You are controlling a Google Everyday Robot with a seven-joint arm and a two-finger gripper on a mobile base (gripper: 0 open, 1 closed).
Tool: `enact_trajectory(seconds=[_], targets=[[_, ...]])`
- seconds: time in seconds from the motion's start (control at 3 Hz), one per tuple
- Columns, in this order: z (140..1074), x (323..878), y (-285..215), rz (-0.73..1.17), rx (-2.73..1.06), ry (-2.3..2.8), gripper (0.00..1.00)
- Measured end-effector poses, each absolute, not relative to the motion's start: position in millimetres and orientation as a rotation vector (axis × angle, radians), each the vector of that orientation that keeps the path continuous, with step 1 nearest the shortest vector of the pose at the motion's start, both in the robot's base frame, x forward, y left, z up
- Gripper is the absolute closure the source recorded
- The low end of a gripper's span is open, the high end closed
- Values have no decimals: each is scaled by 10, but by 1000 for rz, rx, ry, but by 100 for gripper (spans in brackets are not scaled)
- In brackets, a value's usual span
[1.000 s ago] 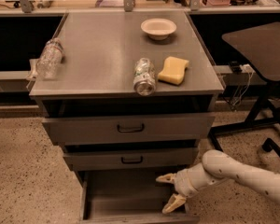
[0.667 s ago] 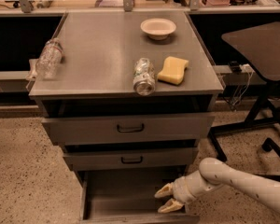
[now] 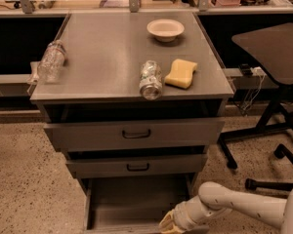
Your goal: Close bottom drawer
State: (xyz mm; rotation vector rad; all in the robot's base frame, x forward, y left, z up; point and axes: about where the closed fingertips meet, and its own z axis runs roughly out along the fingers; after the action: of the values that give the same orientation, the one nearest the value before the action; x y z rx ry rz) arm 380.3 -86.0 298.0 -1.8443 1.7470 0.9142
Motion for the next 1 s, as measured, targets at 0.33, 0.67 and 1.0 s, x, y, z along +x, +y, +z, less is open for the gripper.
enact_trajectory(seconds=[0.33,0.67,1.0], targets=[[2965,3833,-856,897,-1838,1751,100],[2723,3793,-769,897,-1883,1755,100],[2250,3690,-748,897,-1950,1809,100]])
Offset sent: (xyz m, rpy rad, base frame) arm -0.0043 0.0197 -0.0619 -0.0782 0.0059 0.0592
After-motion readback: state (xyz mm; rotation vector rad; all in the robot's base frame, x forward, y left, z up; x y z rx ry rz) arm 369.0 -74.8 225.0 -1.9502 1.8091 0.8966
